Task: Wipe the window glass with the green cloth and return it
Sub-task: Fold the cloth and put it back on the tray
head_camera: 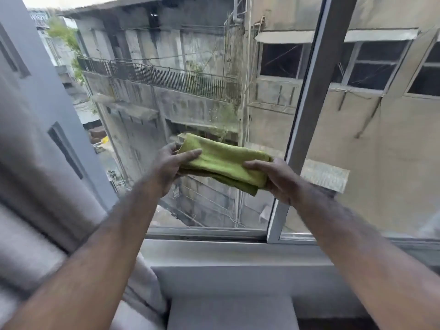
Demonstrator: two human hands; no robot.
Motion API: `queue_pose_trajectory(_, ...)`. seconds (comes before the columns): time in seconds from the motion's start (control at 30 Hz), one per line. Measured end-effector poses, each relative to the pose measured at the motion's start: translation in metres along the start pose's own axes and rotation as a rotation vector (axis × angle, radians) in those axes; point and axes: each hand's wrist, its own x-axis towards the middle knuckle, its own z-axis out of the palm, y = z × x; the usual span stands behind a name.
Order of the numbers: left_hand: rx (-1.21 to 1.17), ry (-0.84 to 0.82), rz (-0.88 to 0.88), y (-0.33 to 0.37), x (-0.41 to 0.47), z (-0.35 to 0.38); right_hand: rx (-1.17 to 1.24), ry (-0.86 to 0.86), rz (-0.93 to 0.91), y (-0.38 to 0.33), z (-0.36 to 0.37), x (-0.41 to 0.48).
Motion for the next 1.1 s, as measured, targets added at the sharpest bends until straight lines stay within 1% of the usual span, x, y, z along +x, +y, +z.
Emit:
queue_pose_trajectory(0.1, 0.005, -0.055, -0.185, -0.083, -0.014, -0.013, 0.032, 0.031, 0.127, 0.085, -0.014, -0.001)
queue_pose_trajectory(0.23, 0.048, -0.066, -0.372, -0.201, -0.041, -0.028, 0.071, 0.086, 0.313, 0.2, -0.033, -0.014)
queue_pose_trajectory(0.43, 0.123, -0.103, -0.636, -0.365, -0.111, -0.042, 0.072, 0.05, 0.663, 0.37, -0.059, -0.064)
queue_pose_trajectory(0.57, 0.224, -0.205, -0.827, -0.48, -0.166, -0.048, -0.097, 0.023, 0.853, 0.483, -0.07, -0.113)
queue_pose_trajectory(0.67, 0.314, -0.252, -0.924, -0.553, -0.206, -0.045, -0.193, 0.109, 0.936, 0.557, -0.073, -0.145)
queue_pose_trajectory(0.77, 0.48, -0.276, -0.961, -0.614, -0.243, -0.041, -0.363, 0.166, 0.961, 0.622, -0.075, -0.174)
queue_pose_trajectory(0.9, 0.682, -0.24, -0.931, -0.668, -0.277, -0.029, -0.66, 0.193, 0.909, 0.68, -0.075, -0.202)
queue_pose_trajectory(1.0, 0.836, -0.191, -0.862, -0.688, -0.294, -0.018, -0.814, 0.146, 0.852, 0.698, -0.073, -0.211)
queue_pose_trajectory(1.1, 0.948, -0.207, -0.799, -0.682, -0.3, -0.01, -0.898, 0.081, 0.876, 0.699, -0.073, -0.212)
